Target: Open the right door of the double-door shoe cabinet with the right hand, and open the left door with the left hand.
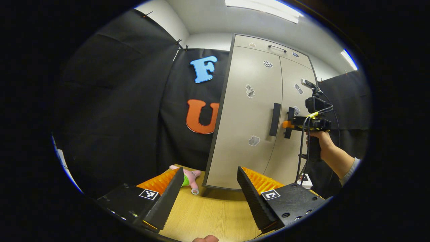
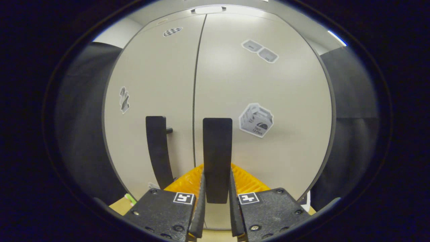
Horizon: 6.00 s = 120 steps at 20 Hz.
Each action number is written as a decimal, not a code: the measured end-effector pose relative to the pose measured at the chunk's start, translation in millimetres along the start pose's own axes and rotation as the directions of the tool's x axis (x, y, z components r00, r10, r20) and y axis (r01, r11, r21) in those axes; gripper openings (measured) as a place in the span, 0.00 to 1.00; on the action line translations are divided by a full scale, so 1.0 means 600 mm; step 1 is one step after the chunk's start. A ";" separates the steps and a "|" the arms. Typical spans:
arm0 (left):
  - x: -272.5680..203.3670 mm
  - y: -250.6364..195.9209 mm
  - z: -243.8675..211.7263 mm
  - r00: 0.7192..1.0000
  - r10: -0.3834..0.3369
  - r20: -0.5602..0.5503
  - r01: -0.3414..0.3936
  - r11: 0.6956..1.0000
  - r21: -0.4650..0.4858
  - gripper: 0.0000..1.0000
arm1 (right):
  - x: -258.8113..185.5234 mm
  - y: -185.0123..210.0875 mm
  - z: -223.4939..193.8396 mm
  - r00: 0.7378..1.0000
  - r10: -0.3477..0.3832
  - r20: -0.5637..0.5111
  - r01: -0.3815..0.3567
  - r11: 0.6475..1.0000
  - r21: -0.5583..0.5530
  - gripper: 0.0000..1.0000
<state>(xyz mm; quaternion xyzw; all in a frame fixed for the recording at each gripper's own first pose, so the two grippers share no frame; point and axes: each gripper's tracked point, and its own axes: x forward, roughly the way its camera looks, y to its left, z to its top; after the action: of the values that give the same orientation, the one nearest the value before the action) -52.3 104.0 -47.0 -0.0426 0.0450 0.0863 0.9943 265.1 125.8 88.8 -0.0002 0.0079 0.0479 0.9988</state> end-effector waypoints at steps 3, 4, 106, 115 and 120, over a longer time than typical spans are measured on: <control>-0.002 0.010 0.001 1.000 0.013 0.000 -0.013 1.000 0.015 0.95 | -0.003 0.000 0.000 1.000 0.001 0.010 -0.001 1.000 0.017 0.25; -0.001 0.011 0.003 1.000 0.015 0.002 -0.015 1.000 0.018 0.94 | -0.006 0.001 0.000 1.000 0.004 0.004 -0.004 1.000 0.017 0.22; 0.434 -0.401 0.152 0.984 -0.172 0.046 0.163 0.975 0.150 0.67 | -0.490 -0.447 -0.221 0.966 -0.242 -0.088 0.255 0.950 0.182 0.93; 0.422 -0.408 0.146 0.978 -0.203 0.040 0.195 0.969 0.150 0.11 | -0.483 -0.436 -0.243 0.970 -0.210 -0.123 0.230 0.957 0.176 0.93; 0.380 -0.400 0.151 0.978 -0.207 0.022 0.200 0.965 0.172 0.11 | -0.492 -0.416 -0.247 0.972 -0.193 -0.130 0.214 0.963 0.165 0.93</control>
<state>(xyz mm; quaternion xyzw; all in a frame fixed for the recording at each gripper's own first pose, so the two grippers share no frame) 220.9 -84.9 39.5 0.0389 0.0278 -0.0196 0.9987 -7.0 -151.3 -54.6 0.0856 0.0685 -0.0562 0.9924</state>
